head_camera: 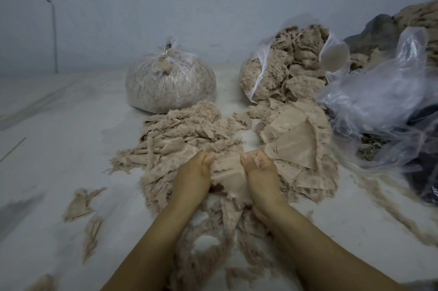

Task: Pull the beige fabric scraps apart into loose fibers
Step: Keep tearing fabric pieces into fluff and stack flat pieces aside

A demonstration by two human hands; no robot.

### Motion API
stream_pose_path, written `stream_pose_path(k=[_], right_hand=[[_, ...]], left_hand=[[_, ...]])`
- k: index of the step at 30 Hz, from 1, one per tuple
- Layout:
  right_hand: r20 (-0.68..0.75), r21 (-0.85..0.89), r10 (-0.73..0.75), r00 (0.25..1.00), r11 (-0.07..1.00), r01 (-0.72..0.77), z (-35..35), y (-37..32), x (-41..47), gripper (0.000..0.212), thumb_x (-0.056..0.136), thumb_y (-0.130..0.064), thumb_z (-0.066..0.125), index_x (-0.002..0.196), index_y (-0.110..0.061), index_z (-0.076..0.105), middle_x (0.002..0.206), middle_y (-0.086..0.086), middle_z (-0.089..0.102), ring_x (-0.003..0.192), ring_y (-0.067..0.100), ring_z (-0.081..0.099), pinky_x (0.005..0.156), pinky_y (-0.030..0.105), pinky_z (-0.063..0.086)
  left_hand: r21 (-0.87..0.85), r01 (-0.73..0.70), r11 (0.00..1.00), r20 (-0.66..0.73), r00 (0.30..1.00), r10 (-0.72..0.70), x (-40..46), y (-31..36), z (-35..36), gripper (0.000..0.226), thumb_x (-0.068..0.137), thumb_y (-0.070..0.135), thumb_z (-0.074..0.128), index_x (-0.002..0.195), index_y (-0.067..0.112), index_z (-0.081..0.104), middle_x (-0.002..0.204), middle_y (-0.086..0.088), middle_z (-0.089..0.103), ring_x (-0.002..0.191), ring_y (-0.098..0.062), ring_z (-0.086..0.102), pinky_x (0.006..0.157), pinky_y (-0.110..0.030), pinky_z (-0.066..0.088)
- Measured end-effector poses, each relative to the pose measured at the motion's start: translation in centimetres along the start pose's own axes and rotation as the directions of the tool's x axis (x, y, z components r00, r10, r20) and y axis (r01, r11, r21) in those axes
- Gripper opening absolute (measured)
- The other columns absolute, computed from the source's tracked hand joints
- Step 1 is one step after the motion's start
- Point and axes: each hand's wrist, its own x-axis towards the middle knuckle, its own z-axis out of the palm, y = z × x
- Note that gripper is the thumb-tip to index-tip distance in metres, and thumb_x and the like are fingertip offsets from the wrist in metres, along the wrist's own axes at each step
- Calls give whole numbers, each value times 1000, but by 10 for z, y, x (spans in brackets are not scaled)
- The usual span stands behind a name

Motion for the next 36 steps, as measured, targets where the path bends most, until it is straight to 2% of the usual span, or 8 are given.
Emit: stream_pose_path(k=[7, 11, 17, 22, 26, 28, 32, 36], right_hand=[[112, -85, -22, 993, 996, 31, -18, -4, 18, 25, 94, -22, 58, 69, -20, 58, 62, -11, 60, 62, 7, 55, 58, 18, 42], [245, -84, -1, 970, 996, 22, -9, -1, 11, 18, 91, -23, 62, 74, -26, 68, 72, -10, 72, 68, 4, 67, 59, 17, 49], [188, -44, 70, 980, 997, -63, -18, -3, 12, 25, 86, -26, 69, 92, -2, 64, 83, 15, 70, 71, 21, 66, 63, 28, 51], [188, 83, 156, 970, 981, -174, -13, -2, 8, 22, 89, -9, 64, 109, -2, 60, 108, 24, 66, 97, 36, 64, 89, 48, 53], [116, 67, 121, 986, 989, -129, -9, -2, 12, 23, 97, -23, 54, 92, -5, 67, 89, 14, 73, 82, 25, 70, 72, 33, 58], [104, 36, 82, 991, 996, -87, -6, -2, 13, 27, 96, -30, 55, 80, -11, 65, 74, 4, 73, 66, 15, 68, 57, 24, 55], [50, 10, -28, 998, 1000, 27, -5, -3, 14, 35, 95, -35, 55, 74, -7, 57, 68, 10, 59, 64, 22, 57, 62, 35, 47], [15, -80, -108, 994, 991, 108, -11, 0, 15, 53, 92, -40, 59, 73, 9, 46, 65, 11, 47, 61, 21, 44, 60, 36, 38]], left_hand=[[-272, 150, 951, 116, 986, -122, -4, 5, -15, 38, 89, 56, 36, 100, 28, 60, 90, 19, 58, 85, 5, 54, 70, -12, 37], [-322, 142, 936, 258, 964, -57, -4, 27, -1, 52, 83, 50, 64, 128, 29, 50, 114, 12, 56, 100, 1, 56, 83, -17, 47], [-555, 256, 791, 231, 961, -149, -2, 27, -6, 21, 95, 12, 53, 80, 10, 67, 69, -6, 63, 54, -10, 56, 47, -18, 45], [-674, 305, 673, 248, 951, -183, -3, 32, -5, 18, 95, 19, 52, 86, 6, 61, 73, -2, 63, 64, -9, 59, 56, -18, 49], [-727, 531, 435, 503, 844, -187, -3, 36, -4, 28, 86, 30, 61, 99, 5, 67, 92, -10, 72, 85, -19, 69, 74, -30, 57], [-695, 541, 474, 493, 838, -234, -2, 35, -1, 27, 89, 22, 61, 106, 2, 66, 100, -15, 71, 89, -23, 69, 81, -33, 56], [-653, 475, 590, 377, 879, -291, -3, 32, 3, 20, 96, 19, 52, 88, 9, 68, 75, -5, 70, 58, -11, 64, 49, -20, 49], [-586, 349, 731, 247, 936, -249, -1, 25, 1, 24, 95, 19, 55, 82, 3, 68, 73, -6, 70, 67, -15, 64, 62, -23, 52]])
